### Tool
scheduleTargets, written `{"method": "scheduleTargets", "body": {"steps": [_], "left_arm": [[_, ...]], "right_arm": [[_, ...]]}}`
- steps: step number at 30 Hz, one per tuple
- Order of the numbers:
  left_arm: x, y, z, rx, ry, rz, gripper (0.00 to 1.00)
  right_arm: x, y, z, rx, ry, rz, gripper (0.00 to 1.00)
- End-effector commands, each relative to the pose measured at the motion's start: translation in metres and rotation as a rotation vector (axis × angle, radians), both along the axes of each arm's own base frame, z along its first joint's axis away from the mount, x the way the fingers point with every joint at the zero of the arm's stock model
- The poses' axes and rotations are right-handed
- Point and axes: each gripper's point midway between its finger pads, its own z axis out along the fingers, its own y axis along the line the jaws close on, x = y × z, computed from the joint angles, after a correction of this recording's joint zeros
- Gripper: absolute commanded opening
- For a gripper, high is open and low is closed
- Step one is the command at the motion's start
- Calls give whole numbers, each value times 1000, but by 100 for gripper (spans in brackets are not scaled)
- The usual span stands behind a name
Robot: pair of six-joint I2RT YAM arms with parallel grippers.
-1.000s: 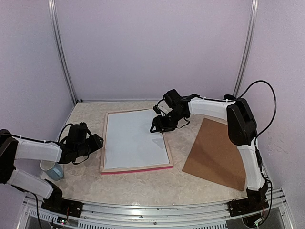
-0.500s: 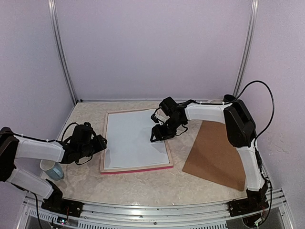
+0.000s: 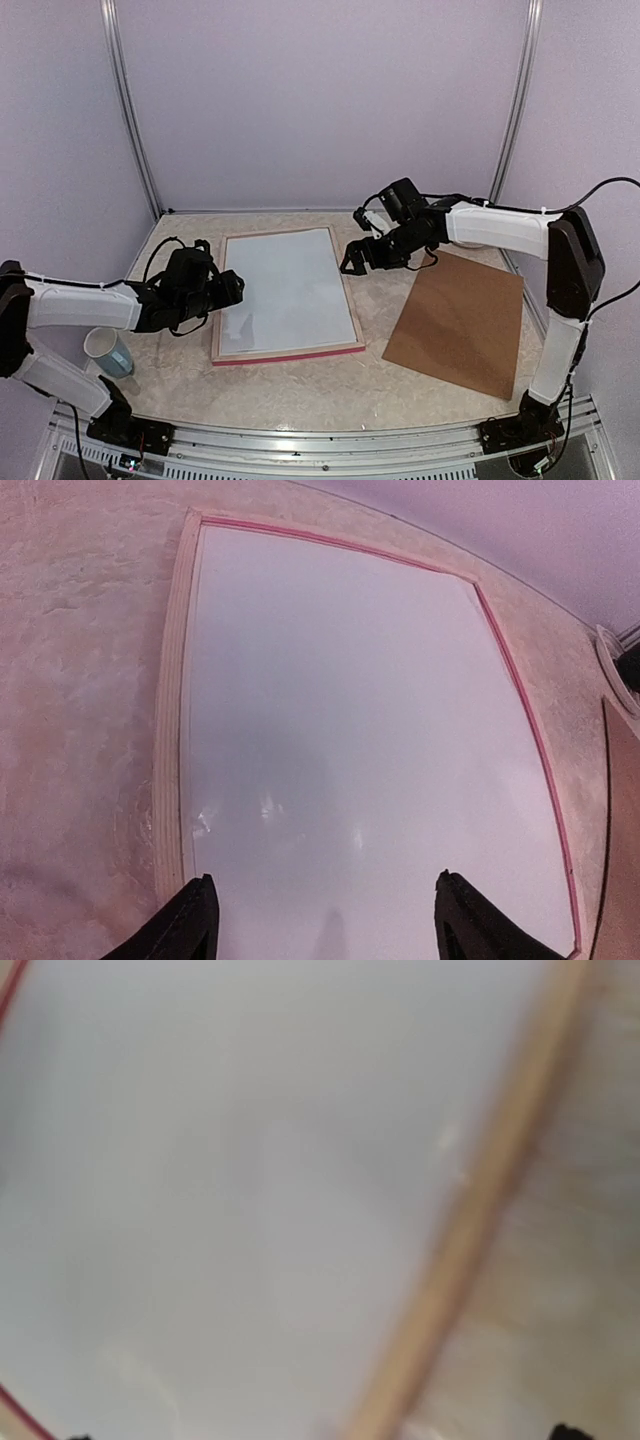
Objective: Put the photo into the frame
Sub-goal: Place the photo on the mat board, then turn over the backboard.
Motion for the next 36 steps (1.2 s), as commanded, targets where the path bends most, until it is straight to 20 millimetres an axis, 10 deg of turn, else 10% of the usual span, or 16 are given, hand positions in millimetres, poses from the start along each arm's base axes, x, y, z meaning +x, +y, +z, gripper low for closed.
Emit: {"method": "scheduleTargets", "body": {"steps": [1,14,20,36], "left_arm": [[3,-29,35,53,-74,-66,77],[-11,-185,94,97,-188,-412,99],[-29,-272,66,107,-130,-606,99],[-70,-390,-8,59,10,-825,99]], "right_arm": [[5,-48,5,69,4,-132,99],[-36,-233,-8,78,44,-597,99],[-60,-298,-36,76,111,-784,99],[-97,-364,-60,-65,142,-1120,99]]}}
